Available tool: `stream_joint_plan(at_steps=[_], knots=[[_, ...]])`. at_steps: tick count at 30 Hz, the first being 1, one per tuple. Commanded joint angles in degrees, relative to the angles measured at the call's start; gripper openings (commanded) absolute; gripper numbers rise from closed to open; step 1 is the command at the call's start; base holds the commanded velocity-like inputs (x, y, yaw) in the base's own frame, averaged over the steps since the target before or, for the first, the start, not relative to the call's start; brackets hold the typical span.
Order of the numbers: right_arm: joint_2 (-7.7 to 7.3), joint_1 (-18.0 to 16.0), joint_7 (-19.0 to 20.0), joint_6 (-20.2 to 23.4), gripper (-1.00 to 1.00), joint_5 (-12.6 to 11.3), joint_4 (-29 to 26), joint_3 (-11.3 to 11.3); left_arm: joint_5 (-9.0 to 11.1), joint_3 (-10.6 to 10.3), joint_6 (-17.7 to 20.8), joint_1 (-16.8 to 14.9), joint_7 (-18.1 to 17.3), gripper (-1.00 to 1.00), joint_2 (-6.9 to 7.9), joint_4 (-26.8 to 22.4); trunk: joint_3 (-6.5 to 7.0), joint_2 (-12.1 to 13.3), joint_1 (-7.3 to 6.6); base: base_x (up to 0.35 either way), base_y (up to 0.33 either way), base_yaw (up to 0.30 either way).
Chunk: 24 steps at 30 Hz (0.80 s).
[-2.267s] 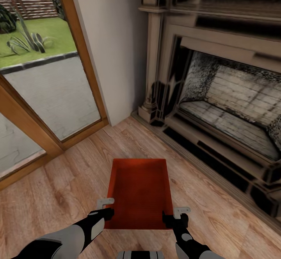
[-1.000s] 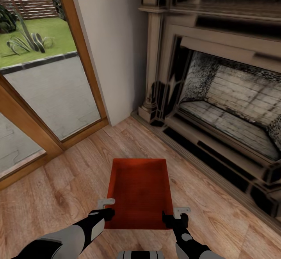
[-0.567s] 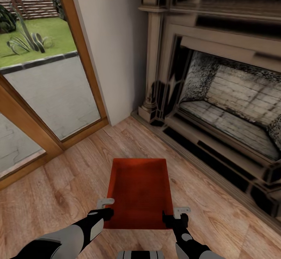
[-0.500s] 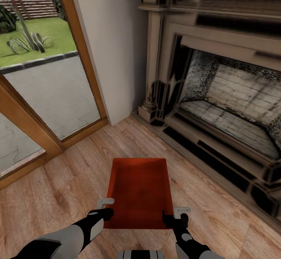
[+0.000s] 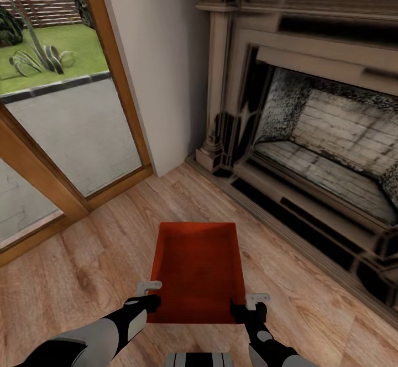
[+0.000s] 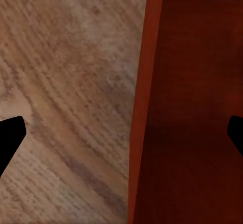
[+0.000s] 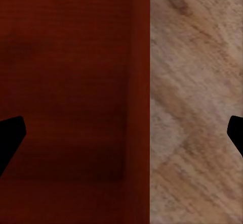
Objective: Move the two storage containers from the living room to the garage. In the garage, place one container on the floor and stack the other container on top of it (either order is fine).
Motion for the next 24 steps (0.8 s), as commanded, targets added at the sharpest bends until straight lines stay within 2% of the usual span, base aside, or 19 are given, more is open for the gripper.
stream_joint_plan(at_steps=[1,6,13,24], knots=[[0.01,-0.03,-0.5,-0.05,1.0,0.22,0.06,0.31,0.56,-0.46,-0.14,-0.03,0.16,1.0,-0.02,0.04,-0.03,-0.01,-0.01,0.0,0.0,0.0],[-0.01,-0.03,-0.5,-0.05,1.0,-0.04,0.06,0.26,0.56,-0.46,-0.14,-0.03,0.16,1.0,-0.02,0.04,-0.03,-0.01,-0.01,0.0,0.0,0.0],[-0.14,-0.03,-0.5,-0.05,1.0,-2.79,0.06,0.3,0.56,-0.46,-0.14,-0.03,0.16,1.0,-0.02,0.04,-0.03,-0.01,-0.01,0.0,0.0,0.0],[-0.58,-0.03,-0.5,-0.05,1.0,-3.05,0.06,0.4,0.56,-0.46,-0.14,-0.03,0.16,1.0,-0.02,0.04,-0.03,-0.01,-0.01,0.0,0.0,0.0]])
